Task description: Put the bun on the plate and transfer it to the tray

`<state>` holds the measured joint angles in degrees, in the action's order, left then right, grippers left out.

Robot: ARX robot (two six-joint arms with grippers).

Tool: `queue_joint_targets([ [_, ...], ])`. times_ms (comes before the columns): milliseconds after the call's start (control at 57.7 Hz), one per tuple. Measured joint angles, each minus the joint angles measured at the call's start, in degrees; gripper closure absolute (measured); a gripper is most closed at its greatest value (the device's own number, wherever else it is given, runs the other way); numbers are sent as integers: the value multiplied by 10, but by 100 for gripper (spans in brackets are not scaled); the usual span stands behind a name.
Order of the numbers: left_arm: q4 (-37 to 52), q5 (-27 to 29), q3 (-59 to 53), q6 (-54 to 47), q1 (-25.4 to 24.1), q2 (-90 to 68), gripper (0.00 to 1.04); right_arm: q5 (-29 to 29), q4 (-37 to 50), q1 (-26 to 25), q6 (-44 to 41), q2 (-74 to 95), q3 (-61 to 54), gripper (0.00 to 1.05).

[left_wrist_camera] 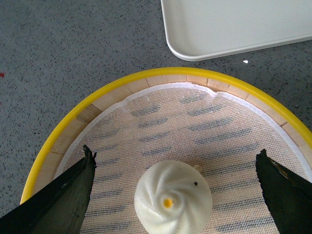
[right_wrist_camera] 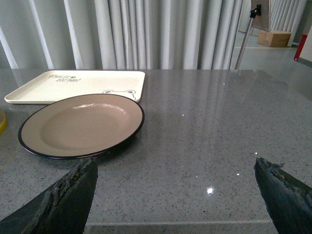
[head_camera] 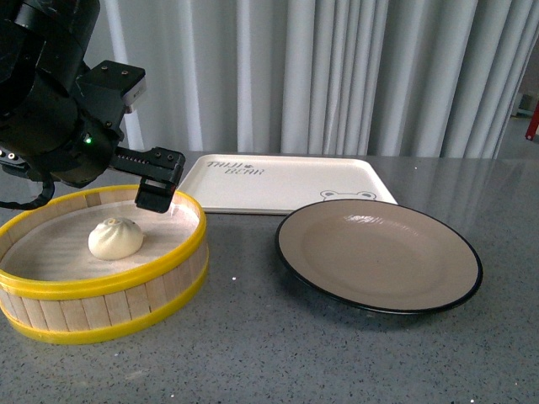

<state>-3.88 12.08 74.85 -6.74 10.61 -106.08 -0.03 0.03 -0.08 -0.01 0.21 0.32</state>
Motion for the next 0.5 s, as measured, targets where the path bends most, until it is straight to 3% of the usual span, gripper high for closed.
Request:
queue_joint_targets([
  [295,-32,8,19,32,-5,-16,7,0,0,0,0,0,0,8],
  [503,-59,-26,21,67,-12,-19,7,0,0,0,0,0,0,8],
])
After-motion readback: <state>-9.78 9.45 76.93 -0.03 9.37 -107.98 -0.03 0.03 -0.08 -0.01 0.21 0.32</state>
